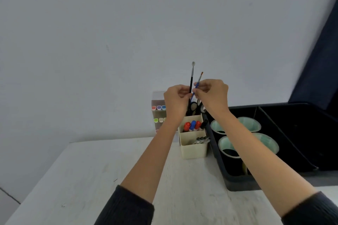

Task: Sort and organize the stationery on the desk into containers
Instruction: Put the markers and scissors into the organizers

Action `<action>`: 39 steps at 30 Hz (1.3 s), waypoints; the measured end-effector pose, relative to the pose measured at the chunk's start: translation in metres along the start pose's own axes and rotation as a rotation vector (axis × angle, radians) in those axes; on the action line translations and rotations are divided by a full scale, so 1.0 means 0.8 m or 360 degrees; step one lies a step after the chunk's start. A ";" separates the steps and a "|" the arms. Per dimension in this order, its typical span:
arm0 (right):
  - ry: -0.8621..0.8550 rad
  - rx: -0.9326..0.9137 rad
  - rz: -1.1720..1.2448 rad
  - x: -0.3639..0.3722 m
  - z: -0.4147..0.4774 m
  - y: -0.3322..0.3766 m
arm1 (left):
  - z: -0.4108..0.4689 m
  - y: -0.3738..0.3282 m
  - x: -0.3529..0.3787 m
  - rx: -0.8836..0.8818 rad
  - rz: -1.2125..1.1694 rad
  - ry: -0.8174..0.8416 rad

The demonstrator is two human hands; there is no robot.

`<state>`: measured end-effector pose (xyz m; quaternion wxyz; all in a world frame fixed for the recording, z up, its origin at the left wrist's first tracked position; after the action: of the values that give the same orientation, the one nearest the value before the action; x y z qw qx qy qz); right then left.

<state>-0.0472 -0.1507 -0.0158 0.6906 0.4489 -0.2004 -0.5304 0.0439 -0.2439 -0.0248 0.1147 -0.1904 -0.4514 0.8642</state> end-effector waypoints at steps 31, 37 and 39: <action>0.0215 0.0214 -0.0144 -0.061 -0.008 -0.003 | -0.033 -0.041 -0.001 -0.0182 -0.0080 0.0085; 0.0119 0.0275 -0.0127 -0.170 -0.129 -0.004 | -0.145 -0.085 0.044 -0.0332 -0.0498 0.0465; 0.0013 0.0416 -0.0211 -0.212 -0.171 -0.035 | -0.191 -0.088 0.069 -0.0413 -0.0543 0.0640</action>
<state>-0.0201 0.0585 -0.0756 0.5906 0.5494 -0.2347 -0.5424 0.0622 -0.0710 -0.0593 0.3202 -0.2922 -0.5518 0.7124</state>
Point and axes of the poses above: each hand's wrist, its own z-axis towards the middle knuckle, its own x-axis out of the palm, y = z × x, the point moved 6 cm from there along z, towards the middle knuckle, and after that the axes turned 2 degrees about -y, right-handed, at the moved point
